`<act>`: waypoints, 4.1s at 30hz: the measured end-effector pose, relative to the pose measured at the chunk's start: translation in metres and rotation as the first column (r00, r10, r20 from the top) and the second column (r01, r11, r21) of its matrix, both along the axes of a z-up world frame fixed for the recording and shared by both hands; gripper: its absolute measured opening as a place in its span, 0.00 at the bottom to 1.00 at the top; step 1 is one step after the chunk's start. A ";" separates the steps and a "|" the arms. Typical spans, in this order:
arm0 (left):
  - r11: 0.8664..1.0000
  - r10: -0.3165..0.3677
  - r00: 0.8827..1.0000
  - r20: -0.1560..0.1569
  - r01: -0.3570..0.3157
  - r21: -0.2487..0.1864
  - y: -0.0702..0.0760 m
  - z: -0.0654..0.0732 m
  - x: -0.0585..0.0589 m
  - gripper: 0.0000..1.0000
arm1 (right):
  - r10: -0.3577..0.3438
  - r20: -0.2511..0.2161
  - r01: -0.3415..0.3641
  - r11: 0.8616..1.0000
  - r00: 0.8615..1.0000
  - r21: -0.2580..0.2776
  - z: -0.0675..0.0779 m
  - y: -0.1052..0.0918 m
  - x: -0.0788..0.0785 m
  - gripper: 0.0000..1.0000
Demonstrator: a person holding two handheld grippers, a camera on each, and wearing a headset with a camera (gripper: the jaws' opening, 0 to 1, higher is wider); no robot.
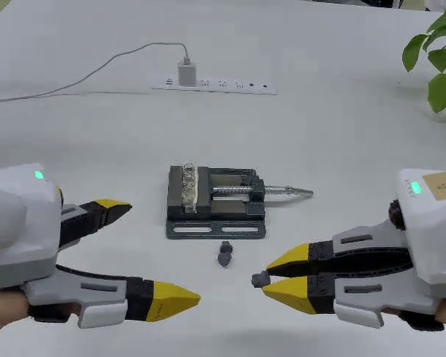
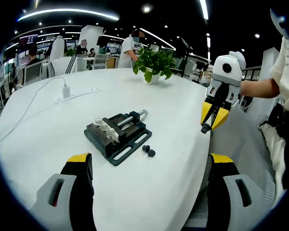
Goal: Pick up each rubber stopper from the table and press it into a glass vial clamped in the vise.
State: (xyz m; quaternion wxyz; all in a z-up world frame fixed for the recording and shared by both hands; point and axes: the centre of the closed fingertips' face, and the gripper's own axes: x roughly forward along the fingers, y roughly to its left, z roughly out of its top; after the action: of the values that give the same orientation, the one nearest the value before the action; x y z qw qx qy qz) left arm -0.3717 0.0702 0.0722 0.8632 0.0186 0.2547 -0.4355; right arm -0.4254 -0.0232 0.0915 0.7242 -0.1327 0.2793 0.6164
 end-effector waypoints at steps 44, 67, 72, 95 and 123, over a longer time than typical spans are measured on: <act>0.976 0.004 0.989 0.145 -0.036 0.214 0.021 -0.016 0.001 0.98 | 0.356 0.040 -0.296 0.830 0.933 -0.473 -0.013 -0.005 0.102 0.06; 0.976 -0.001 0.995 0.102 -0.022 0.219 0.022 -0.026 0.001 0.99 | 0.557 0.034 -0.409 0.649 0.830 -0.641 -0.008 0.042 0.166 0.06; 0.978 0.006 0.995 0.102 -0.027 0.207 0.022 -0.024 0.002 0.99 | 0.589 0.039 -0.427 0.629 0.807 -0.650 -0.018 0.061 0.179 0.05; 0.982 0.040 0.997 0.063 -0.051 0.183 0.028 -0.036 -0.005 0.98 | 0.637 -0.021 -0.466 0.540 0.770 -0.701 -0.047 0.090 0.180 0.05; 0.982 0.046 0.999 0.019 -0.048 0.183 0.028 -0.049 -0.011 0.97 | 0.620 -0.065 -0.438 0.472 0.782 -0.765 -0.063 0.097 0.191 0.05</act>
State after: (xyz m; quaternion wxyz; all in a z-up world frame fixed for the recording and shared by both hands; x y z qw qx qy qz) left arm -0.3829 0.0979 0.0232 0.8697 0.0950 0.2877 -0.3896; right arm -0.2346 0.0739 0.0283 0.4013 -0.5645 0.3680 0.6204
